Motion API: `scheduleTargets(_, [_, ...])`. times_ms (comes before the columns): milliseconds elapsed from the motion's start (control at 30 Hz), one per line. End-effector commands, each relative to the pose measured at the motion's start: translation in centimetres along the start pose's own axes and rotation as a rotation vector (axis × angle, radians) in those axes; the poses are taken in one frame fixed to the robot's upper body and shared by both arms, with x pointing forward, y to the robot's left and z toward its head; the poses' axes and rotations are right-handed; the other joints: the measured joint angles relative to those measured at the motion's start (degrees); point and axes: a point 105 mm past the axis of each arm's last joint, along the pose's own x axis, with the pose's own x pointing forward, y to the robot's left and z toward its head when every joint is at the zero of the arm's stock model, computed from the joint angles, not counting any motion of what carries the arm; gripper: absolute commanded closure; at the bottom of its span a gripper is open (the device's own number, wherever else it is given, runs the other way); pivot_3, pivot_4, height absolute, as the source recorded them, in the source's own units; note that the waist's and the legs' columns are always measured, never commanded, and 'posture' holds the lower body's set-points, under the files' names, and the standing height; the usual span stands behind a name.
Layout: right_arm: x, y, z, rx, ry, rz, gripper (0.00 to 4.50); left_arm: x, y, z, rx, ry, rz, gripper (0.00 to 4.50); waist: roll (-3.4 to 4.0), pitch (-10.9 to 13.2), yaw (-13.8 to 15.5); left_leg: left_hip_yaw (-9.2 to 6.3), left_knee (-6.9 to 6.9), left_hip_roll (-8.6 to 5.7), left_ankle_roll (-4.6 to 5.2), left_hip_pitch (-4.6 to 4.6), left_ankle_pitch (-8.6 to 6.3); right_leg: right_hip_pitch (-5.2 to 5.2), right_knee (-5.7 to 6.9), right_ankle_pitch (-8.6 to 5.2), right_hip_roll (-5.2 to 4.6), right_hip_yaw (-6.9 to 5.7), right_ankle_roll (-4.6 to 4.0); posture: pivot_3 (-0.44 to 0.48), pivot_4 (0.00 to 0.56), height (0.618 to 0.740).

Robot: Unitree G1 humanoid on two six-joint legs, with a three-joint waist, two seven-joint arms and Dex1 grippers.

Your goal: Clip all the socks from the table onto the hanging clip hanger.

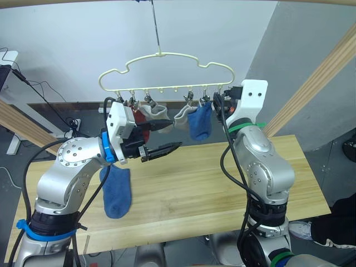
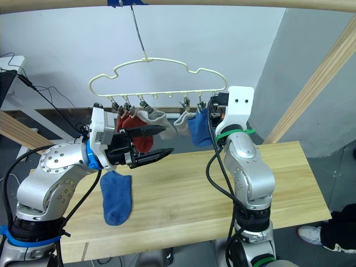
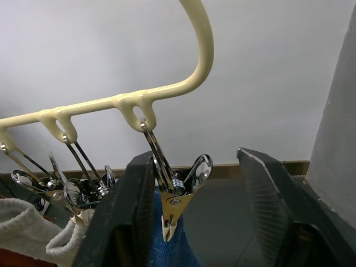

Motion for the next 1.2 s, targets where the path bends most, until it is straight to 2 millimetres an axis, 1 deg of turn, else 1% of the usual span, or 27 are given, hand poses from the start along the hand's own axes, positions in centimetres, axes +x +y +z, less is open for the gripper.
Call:
scheduleTargets(33, [-0.5, 1.1, 2.0, 0.042, -0.085, 0.04, 3.39, 0.0, -0.5, 0.2, 0.026, -0.009, -0.018, 1.26, 0.0, 0.0, 0.0, 0.0, 0.0, 0.0, 0.0, 0.0, 0.0, 0.0, 0.0, 0.0, 0.0, 0.0, 0.0, -0.186, 0.266, 0.74])
scheduleTargets(100, [-0.6, 1.1, 2.0, 0.044, -0.086, 0.041, 4.05, -0.1, -0.5, 0.1, 0.027, -0.007, -0.016, 1.26, 0.0, 0.0, 0.0, 0.0, 0.0, 0.0, 0.0, 0.0, 0.0, 0.0, -0.01, 0.0, 0.0, 0.0, 0.0, -0.185, 0.267, 0.74])
scheduleTargets(133, [-0.6, 1.1, 2.0, 0.046, -0.086, 0.041, 4.3, -0.1, -0.5, 0.1, 0.026, -0.006, -0.015, 1.26, 0.0, 0.0, 0.0, 0.0, 0.0, 0.0, 0.0, 0.0, 0.0, 0.0, -0.01, 0.0, 0.0, 0.0, 0.0, -0.185, 0.267, 0.74])
scheduleTargets(167, [-0.6, 1.1, 2.0, 0.047, -0.086, 0.042, 4.38, -0.1, -0.5, 0.0, 0.027, -0.003, -0.014, 1.26, 0.0, 0.0, 0.0, 0.0, 0.0, 0.0, 0.0, -0.01, 0.0, 0.0, -0.01, 0.0, 0.0, 0.0, 0.0, -0.184, 0.267, 0.74])
scheduleTargets(433, [-0.6, 1.1, 2.0, 0.041, -0.089, 0.047, 4.38, -0.4, -0.6, -0.6, -0.004, 0.012, 0.002, 1.26, 0.0, 0.0, 0.0, 0.0, 0.0, 0.0, 0.0, 0.0, 0.0, 0.0, -0.01, 0.0, 0.0, 0.0, 0.0, -0.184, 0.267, 0.74])
scheduleTargets(567, [-0.5, 1.2, 2.0, 0.037, -0.09, 0.047, 4.38, -0.8, -0.8, -1.4, -0.017, 0.028, 0.023, 1.26, 0.01, 0.0, -0.1, 0.01, 0.0, 0.0, 0.0, 0.0, 0.0, 0.0, -0.01, 0.0, 0.0, 0.02, 0.0, -0.184, 0.267, 0.74])
scheduleTargets(800, [-0.6, 1.1, 1.5, 0.025, -0.075, 0.043, 4.38, -0.8, -0.8, -1.4, -0.011, 0.03, 0.029, 1.26, 0.01, 0.0, 0.0, 0.0, 0.0, 0.0, 0.0, -0.01, 0.0, -0.01, 0.0, 0.0, 0.0, 0.01, 0.0, -0.183, 0.267, 0.74])
scheduleTargets(967, [-0.6, 1.0, 0.9, 0.007, -0.047, 0.042, 2.6, -0.7, -0.7, -1.4, -0.007, 0.028, 0.029, 1.26, 0.01, 0.0, 0.0, 0.0, -0.01, 0.0, 0.0, -0.01, 0.0, -0.01, -0.01, 0.0, 0.0, 0.0, 0.0, -0.183, 0.268, 0.74])
scheduleTargets(1200, [-0.5, 0.7, 1.0, -0.001, -0.053, 0.02, 2.6, -0.7, -0.7, -1.4, -0.005, 0.032, 0.028, 1.26, 0.01, 0.0, 0.0, 0.0, -0.01, 0.0, 0.0, -0.01, 0.0, -0.01, 0.0, 0.0, 0.0, 0.0, 0.0, -0.181, 0.268, 0.74])
